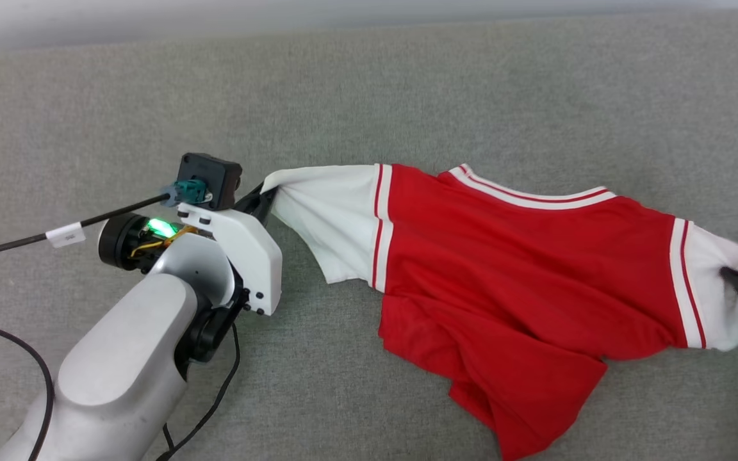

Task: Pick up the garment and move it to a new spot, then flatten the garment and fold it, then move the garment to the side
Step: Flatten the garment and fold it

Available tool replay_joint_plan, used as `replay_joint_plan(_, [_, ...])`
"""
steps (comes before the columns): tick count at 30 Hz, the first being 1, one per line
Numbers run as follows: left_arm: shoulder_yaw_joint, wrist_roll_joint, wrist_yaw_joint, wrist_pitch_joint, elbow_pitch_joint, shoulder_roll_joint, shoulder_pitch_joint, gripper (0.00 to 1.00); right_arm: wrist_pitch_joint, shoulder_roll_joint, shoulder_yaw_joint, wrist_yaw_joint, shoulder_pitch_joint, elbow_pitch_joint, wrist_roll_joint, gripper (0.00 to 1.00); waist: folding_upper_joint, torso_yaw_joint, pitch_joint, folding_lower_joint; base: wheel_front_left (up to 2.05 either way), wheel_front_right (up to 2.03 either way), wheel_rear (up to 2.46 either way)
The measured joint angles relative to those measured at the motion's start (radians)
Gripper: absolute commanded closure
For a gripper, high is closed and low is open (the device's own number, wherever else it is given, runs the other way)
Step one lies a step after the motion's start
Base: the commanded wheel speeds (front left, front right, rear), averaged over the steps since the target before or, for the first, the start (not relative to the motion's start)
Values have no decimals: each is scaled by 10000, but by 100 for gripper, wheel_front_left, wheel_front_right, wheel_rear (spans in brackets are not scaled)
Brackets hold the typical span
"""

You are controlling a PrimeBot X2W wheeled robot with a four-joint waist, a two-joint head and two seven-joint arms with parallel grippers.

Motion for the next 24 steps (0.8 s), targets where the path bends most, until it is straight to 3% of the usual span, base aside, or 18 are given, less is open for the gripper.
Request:
replay_joint_plan(12, [462,-240,67,-740,1058,-58,-15,100,-1271,-625,441,0,-696,-472,-848,100,0,-74,-1551,0,0,0,0])
replay_joint_plan(18, [821,-328,65,-1097,2013,-176,-817,100,-1747,-752,970,4,-1626,-207,-1168,100,0,4,-2153,-1,0,0,0])
replay_joint_plan(24, [1254,-328,-161,-1576,3010,-184,-2218,100,-2355,-872,1507,8,-2964,190,-1402,100,0,148,-2085,-1,0,0,0])
